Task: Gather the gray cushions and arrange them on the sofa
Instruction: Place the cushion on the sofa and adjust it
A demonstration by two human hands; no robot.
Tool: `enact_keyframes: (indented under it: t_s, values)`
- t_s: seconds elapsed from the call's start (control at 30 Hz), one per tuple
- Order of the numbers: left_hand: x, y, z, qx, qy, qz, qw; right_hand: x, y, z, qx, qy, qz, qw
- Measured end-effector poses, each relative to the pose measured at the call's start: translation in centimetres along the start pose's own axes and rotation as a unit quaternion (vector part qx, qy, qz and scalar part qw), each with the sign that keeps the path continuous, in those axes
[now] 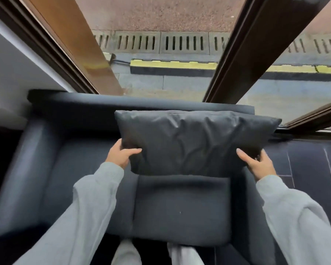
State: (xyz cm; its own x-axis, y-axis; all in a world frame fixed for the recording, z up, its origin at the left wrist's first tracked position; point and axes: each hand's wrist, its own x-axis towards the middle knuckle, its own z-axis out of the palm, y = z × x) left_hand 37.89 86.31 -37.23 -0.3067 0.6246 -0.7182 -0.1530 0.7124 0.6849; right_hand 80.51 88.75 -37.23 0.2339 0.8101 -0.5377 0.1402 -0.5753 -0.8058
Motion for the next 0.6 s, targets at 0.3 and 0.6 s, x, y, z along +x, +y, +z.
enact_keyframes:
  t_s: [0.3,0.6]
  values:
    - [6.7,0.8,2.2,0.008,0.041,0.049,0.998,7.8,2.1,1.4,-0.022,-0.055,0.040,0.997]
    - [7.9,2.8,5.4,-0.028,0.043,0.076,0.996,12.1,-1.2,3.5,0.050,-0.013,-0.041,0.998]
